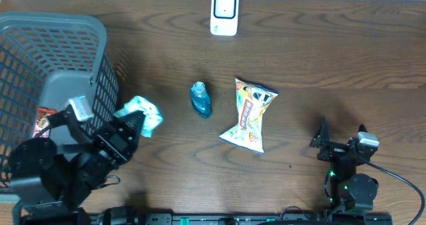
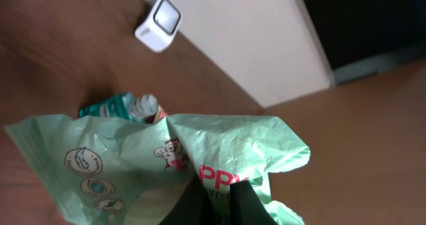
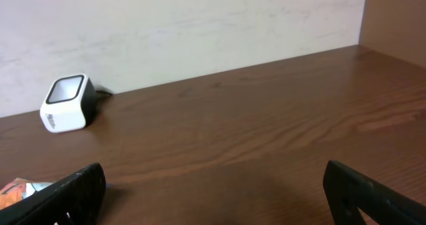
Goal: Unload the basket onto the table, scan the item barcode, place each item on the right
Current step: 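Carry the wipes pack toward the scanner and hold it there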
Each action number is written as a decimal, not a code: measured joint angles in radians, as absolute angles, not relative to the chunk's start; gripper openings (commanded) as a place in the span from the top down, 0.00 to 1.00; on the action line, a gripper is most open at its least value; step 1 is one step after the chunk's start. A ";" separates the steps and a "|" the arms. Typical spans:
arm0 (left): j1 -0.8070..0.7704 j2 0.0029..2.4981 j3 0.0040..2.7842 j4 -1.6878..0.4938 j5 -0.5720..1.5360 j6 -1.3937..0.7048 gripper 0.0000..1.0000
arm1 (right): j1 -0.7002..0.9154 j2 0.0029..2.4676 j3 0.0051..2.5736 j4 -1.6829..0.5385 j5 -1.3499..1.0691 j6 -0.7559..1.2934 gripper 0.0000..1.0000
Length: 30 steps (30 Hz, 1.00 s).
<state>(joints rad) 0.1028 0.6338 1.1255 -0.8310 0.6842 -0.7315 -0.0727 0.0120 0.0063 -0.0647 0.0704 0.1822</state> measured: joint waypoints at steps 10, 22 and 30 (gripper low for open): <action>-0.289 0.785 1.081 -0.834 0.450 -0.693 0.93 | -0.073 0.012 0.006 -0.065 0.070 0.182 0.01; -0.757 1.212 1.072 -0.825 -0.020 -0.824 0.93 | -0.073 0.012 0.006 -0.064 0.070 0.182 0.01; -0.884 1.489 1.072 -0.777 -0.202 -0.894 0.93 | -0.073 0.012 0.006 -0.065 0.070 0.182 0.01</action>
<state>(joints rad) -0.8837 1.4895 1.0718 -0.7769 -0.2020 -0.8944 -0.0727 0.0120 0.0063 -0.0647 0.0704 0.1822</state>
